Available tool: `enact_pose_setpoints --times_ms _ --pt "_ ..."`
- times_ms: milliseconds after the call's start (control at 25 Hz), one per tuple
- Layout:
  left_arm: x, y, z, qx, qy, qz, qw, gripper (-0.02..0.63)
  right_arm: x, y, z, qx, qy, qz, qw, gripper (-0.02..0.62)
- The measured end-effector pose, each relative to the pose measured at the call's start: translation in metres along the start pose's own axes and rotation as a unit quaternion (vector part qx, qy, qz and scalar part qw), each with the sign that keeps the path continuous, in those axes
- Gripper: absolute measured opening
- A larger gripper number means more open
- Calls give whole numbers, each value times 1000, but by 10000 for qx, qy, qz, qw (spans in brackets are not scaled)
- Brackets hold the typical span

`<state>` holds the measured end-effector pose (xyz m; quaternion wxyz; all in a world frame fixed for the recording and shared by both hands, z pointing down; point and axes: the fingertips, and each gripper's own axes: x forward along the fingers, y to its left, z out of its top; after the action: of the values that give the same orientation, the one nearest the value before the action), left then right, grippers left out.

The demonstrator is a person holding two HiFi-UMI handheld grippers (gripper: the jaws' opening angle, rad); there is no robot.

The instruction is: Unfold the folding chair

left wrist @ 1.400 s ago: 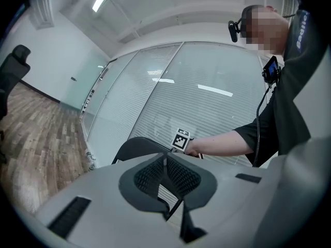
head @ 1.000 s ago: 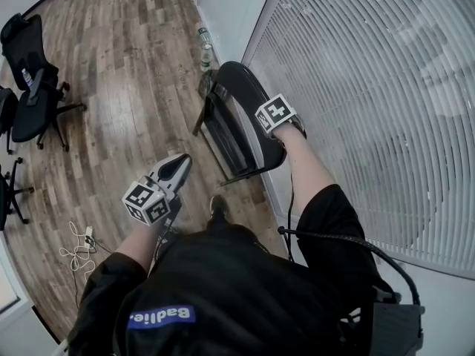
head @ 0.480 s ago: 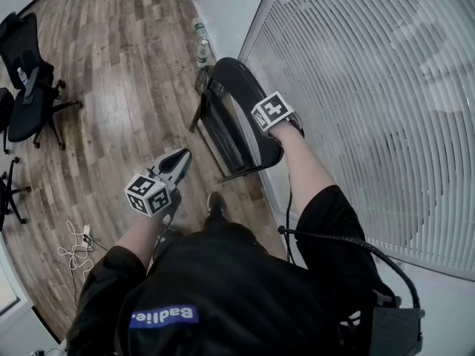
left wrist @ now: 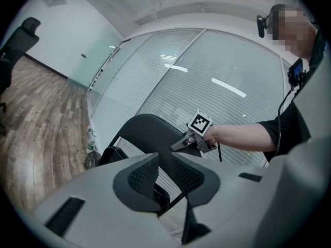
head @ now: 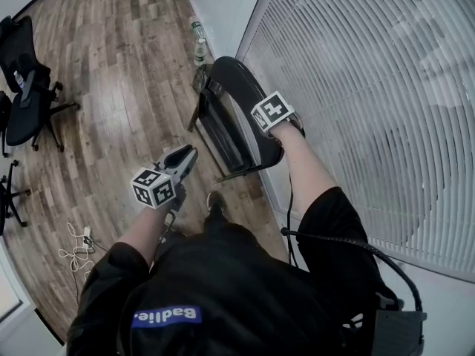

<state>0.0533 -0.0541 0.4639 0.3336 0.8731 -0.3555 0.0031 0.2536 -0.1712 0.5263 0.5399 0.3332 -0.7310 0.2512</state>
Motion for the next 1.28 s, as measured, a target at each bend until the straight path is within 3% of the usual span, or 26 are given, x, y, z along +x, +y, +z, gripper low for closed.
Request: enact_pose_setpoints --times_ms 680,1280 --pt "55 18 -26 -569 253 -73 9980 121 -5 4 2 -6 -2 27 10000 106" --pt "104 53 -67 -961 568 124 9937 166 -5 9 8 34 -89 203 9997 103"
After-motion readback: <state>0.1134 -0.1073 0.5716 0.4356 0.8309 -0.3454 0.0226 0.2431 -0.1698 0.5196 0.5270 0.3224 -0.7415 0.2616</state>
